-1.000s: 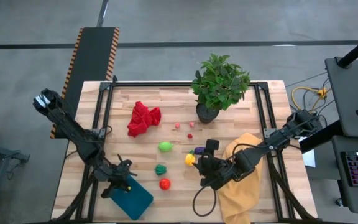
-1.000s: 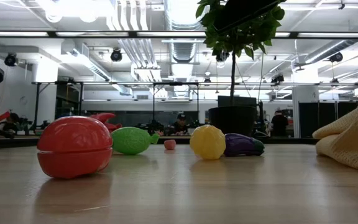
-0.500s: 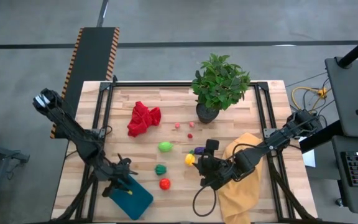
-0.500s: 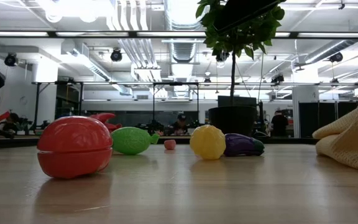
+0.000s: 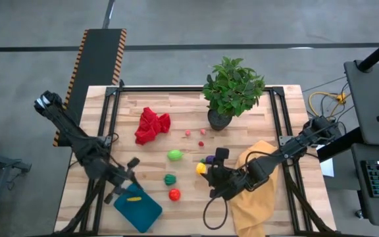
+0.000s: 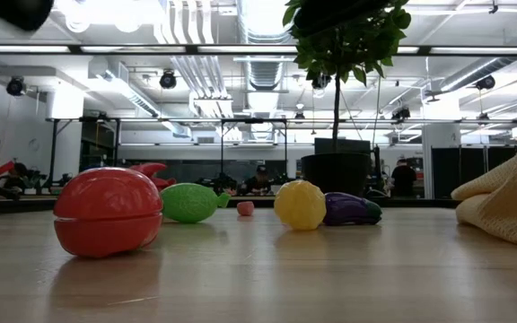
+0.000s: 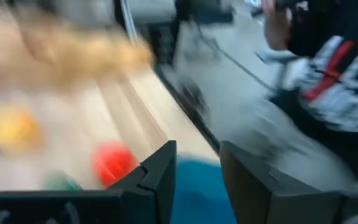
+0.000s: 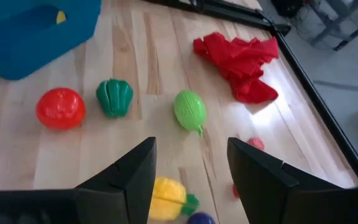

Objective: Pick and placing Produce into tupperware
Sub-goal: Put the purple eggplant into the blue bin

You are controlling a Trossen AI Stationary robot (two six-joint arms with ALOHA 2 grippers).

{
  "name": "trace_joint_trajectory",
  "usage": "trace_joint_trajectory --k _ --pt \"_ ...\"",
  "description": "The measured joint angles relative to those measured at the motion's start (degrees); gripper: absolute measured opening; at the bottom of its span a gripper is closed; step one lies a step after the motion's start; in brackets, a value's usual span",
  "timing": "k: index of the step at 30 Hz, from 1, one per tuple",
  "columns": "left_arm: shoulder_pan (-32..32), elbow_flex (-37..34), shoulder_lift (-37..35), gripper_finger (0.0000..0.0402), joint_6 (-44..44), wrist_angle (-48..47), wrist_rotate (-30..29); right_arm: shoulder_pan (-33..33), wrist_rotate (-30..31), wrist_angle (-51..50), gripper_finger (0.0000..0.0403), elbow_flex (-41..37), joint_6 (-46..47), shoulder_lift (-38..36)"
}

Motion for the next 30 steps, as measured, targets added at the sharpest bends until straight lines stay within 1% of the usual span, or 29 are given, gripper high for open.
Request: trace_joint_trajectory --k 2,5,7,9,12,14,16,19,22,27,30 --pt "0.0 0.3 -1.6 0.0109 8.8 2.6 -5.9 -0.3 0.0 0.2 0.0189 0.0 -3.2 0.1" --pt "0.0 0.3 -3.6 0.0109 19.3 6.5 -13.8 -1.3 -0.5 0.3 0.0191 0.0 -2.9 -0.4" --pt "0.0 0.3 -4.8 0.0109 24.7 7.5 -17.0 -2.4 -3.7 -0.8 0.02 0.0 -0.7 -1.3" --pt "0.0 0.2 -5.7 0.0109 27.9 7.6 -18.5 -3.6 -7.2 -3.9 0.0219 0.0 1.7 -2.1" --pt "0.0 0.1 -6.8 0.0109 30.3 8.6 -19.2 -5.5 -9.9 -10.5 0.0258 0.0 6.1 -2.3" --pt "0.0 0.1 -7.2 0.0109 31.0 8.5 -19.2 -6.9 -11.4 -14.9 0.0286 0.0 7.4 -2.3" --pt "0.0 0.1 -7.6 0.0109 31.1 8.3 -19.2 -8.4 -12.4 -18.4 0.0311 0.0 6.3 -2.4" --pt "0.0 0.0 -8.0 0.0109 31.1 8.4 -19.5 -10.1 -12.5 -20.0 0.0336 -0.2 1.5 -2.4" --pt "0.0 0.0 -7.9 0.0109 31.0 8.3 -19.5 -11.5 -13.2 -19.9 0.0345 -0.2 -2.5 -2.4" --pt "0.0 0.0 -7.2 0.0109 31.1 8.3 -20.6 -14.7 -20.9 -19.5 0.0344 -1.6 -3.9 -2.3" --pt "0.0 0.0 -7.3 0.0109 31.1 8.3 -21.9 -15.7 -21.6 -17.4 0.0336 -3.3 -4.2 -2.3"
